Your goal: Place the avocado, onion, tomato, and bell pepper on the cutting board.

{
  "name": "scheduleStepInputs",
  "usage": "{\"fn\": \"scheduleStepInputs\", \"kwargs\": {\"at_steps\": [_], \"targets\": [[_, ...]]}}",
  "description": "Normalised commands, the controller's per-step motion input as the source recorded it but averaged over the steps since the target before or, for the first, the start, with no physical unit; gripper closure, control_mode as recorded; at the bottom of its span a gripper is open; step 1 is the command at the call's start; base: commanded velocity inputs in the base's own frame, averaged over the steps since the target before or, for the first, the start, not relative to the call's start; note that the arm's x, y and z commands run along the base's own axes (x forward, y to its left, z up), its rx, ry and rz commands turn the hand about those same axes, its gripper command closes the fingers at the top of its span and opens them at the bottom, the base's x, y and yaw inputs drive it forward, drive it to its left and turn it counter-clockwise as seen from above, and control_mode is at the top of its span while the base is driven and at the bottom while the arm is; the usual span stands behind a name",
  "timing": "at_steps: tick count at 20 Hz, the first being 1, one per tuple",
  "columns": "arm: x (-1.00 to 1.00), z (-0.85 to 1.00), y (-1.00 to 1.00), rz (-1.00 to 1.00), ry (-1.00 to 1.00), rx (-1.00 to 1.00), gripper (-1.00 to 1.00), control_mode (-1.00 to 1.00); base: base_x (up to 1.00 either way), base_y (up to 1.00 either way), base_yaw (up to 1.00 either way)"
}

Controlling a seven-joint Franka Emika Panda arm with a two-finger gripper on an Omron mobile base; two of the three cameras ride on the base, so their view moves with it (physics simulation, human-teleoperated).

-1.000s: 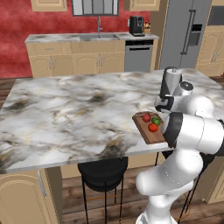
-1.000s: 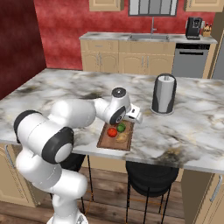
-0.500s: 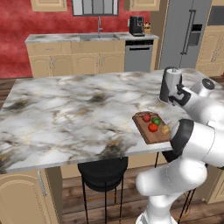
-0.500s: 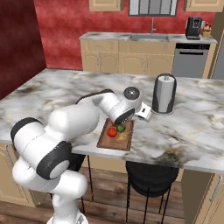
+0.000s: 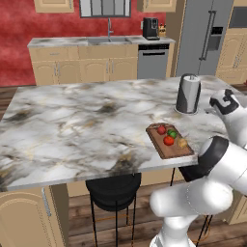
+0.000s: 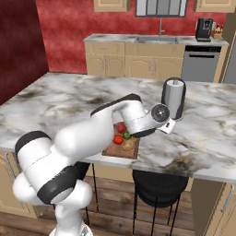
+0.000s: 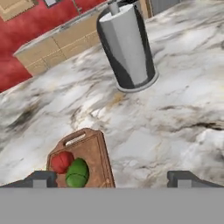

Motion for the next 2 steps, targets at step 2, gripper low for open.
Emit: {"fn": "scheduleStepInputs", "kwargs": {"at_steps": [2], "targets": [[-0.37,0.20,-0.49,0.01,-0.16,0.11,-1.00,-1.00,0.00,0.00,0.00]]}}
